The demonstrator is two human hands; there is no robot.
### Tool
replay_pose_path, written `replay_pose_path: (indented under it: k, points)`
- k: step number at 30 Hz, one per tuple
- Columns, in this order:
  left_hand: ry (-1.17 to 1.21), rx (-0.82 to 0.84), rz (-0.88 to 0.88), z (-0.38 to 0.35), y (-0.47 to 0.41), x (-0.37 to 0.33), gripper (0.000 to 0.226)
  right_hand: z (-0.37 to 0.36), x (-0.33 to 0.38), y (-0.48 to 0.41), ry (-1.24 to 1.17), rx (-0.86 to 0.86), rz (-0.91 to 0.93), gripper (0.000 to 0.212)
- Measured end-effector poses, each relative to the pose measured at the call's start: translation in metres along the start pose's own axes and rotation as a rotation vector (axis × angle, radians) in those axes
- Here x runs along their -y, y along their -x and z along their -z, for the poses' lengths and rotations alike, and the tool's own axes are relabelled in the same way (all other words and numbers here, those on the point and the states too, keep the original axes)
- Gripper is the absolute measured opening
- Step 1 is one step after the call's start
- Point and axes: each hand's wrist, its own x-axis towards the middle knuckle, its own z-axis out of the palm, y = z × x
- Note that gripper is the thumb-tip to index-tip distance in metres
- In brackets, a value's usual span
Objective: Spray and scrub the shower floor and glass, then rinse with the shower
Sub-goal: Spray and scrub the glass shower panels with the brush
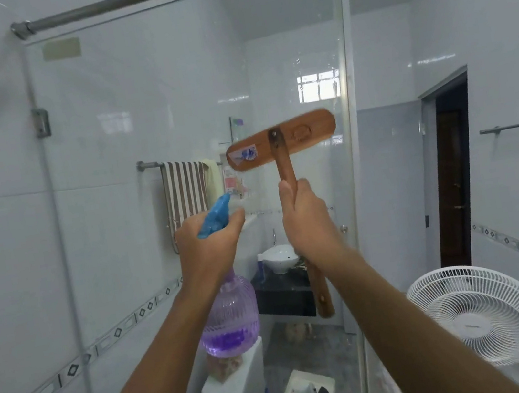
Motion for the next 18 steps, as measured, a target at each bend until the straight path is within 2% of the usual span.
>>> replay_pose_path:
  k: [3, 6, 10, 14, 18]
  points:
    - [-0.013, 0.014, -0.018, 0.000, 0.007, 0.001, 0.026, -0.024, -0.058, 0.057, -0.062, 0.030, -0.032, 0.036]
    - [-0.011, 0.008, 0.003, 0.005, 0.012, 0.003, 0.028, -0.042, -0.088, 0.104, -0.001, 0.077, -0.147, 0.036]
    - [-0.005, -0.007, 0.026, 0.010, 0.011, 0.004, 0.026, -0.032, -0.049, 0.070, -0.077, 0.069, -0.116, 0.025]
    - [-0.015, -0.031, 0.028, 0.018, 0.005, 0.006, 0.028, -0.001, 0.018, -0.005, -0.038, 0.000, 0.002, 0.034]
    - [-0.015, -0.052, 0.027, 0.030, -0.003, 0.009, 0.031, 0.008, 0.038, -0.019, -0.056, 0.017, 0.008, 0.032]
